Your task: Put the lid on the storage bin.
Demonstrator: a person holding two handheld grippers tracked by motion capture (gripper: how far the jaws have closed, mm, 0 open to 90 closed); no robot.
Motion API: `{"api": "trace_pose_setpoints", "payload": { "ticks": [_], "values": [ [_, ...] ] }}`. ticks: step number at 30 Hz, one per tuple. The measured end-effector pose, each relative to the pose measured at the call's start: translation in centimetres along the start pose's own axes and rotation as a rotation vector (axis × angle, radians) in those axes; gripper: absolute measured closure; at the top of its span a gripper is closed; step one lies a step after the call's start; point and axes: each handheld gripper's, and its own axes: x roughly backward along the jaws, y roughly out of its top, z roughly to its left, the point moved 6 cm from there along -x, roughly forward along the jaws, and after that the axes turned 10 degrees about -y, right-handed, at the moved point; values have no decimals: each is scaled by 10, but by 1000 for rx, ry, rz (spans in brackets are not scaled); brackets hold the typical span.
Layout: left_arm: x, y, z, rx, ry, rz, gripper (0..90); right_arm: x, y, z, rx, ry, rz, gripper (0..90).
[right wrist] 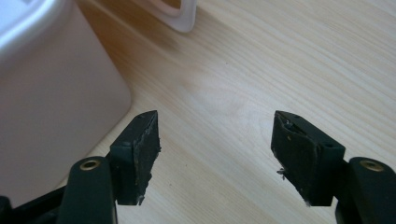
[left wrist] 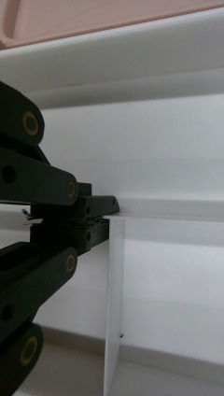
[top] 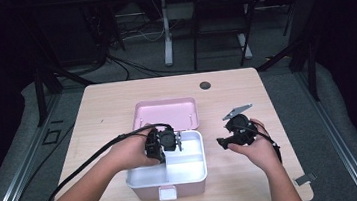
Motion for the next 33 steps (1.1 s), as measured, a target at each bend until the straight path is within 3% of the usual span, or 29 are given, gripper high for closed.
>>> {"api": "trace_pose_setpoints", "payload": {
  "ticks": [2,5,9,14,17,19,24,33],
  "values": [
    [0,0,0,-1,3,4,883,-2,3,2,-22,68,-19,380],
    [0,0,0,-5,4,5,883,-4,7,1,-49,9,-8,398],
    [0,1,0,-6,2,6,883,-8,16,1,-66,22,-18,422],
    [0,1,0,-9,1,10,882,-10,25,0,-64,34,7,433],
    [0,1,1,-10,0,11,882,-11,28,-1,-81,7,35,443],
    [0,1,0,-12,2,10,882,-11,31,-1,-86,36,34,455],
    [0,1,0,-14,3,10,881,-13,39,-1,-76,1,61,477],
    [-1,1,0,-14,-3,8,880,-15,60,-4,-105,0,130,536]
  ]
}}
